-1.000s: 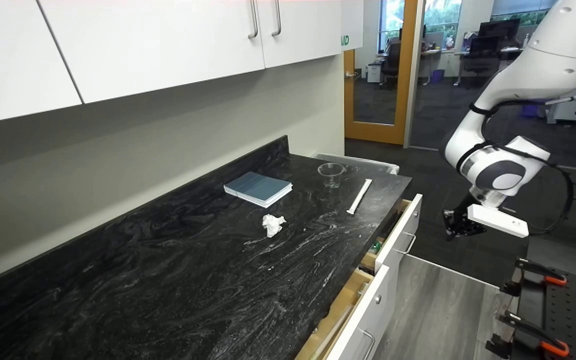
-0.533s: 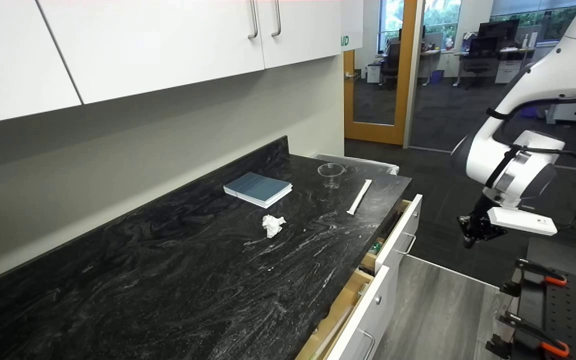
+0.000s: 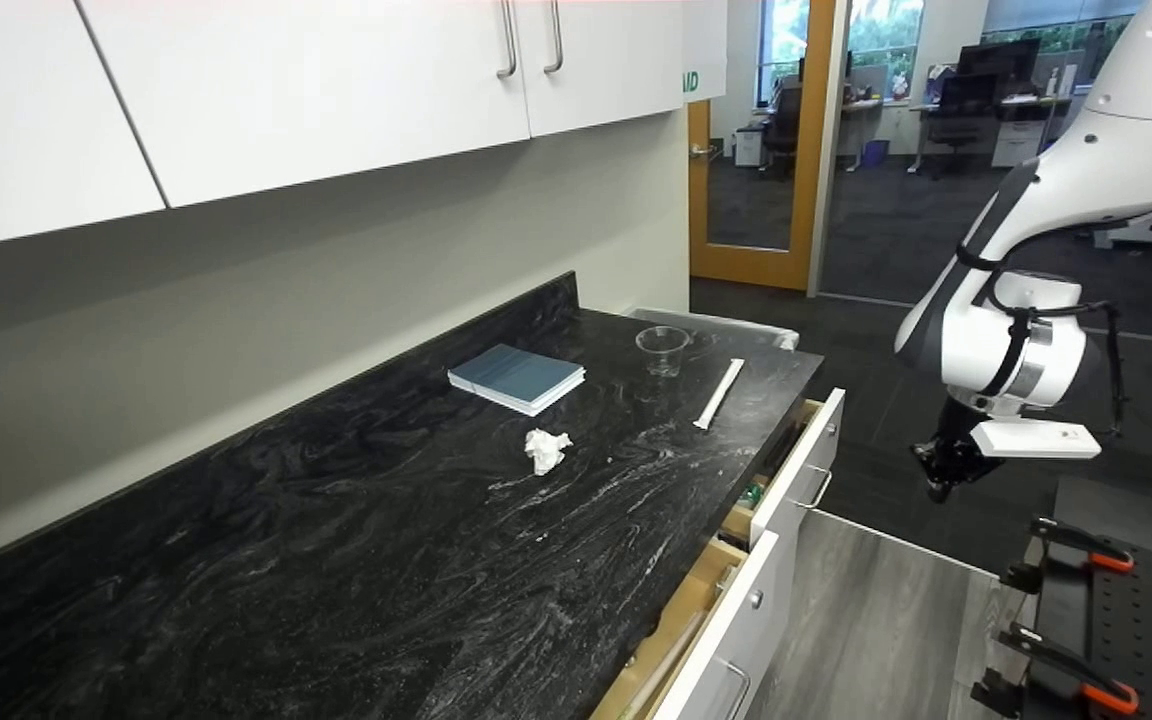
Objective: Fully close the open drawer
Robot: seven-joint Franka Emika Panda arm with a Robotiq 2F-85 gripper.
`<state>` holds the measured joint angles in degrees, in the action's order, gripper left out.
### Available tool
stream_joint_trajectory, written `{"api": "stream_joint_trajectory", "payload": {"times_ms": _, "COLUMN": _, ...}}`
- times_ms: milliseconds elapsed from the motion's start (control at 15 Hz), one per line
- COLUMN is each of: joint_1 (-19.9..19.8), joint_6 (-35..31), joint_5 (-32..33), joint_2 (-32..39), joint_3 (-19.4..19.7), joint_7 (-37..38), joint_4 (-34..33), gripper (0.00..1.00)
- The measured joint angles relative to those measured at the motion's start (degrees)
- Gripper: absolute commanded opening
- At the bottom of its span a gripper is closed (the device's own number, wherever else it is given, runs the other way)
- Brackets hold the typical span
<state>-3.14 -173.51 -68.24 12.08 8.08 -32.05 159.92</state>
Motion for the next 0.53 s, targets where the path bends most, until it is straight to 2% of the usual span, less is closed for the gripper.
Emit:
{"api": "stream_joint_trajectory", "payload": {"times_ms": 400, "joint_1": 6.83, "joint_6": 2.22, "joint_5": 9.34, "joint_2": 0.19, "joint_3": 9.91, "joint_7": 0.0, "joint_4": -0.59, "gripper": 0.0}}
{"api": "stream_joint_trajectory", "payload": {"times_ms": 467, "joint_1": 8.2, "joint_6": 3.34, "joint_5": 11.23, "joint_2": 0.19, "joint_3": 11.78, "joint_7": 0.0, "joint_4": -0.71, "gripper": 0.26}}
{"api": "stream_joint_trajectory", "payload": {"times_ms": 533, "joint_1": 9.68, "joint_6": 5.1, "joint_5": 13.8, "joint_2": 0.19, "joint_3": 13.92, "joint_7": 0.08, "joint_4": -0.79, "gripper": 0.03}}
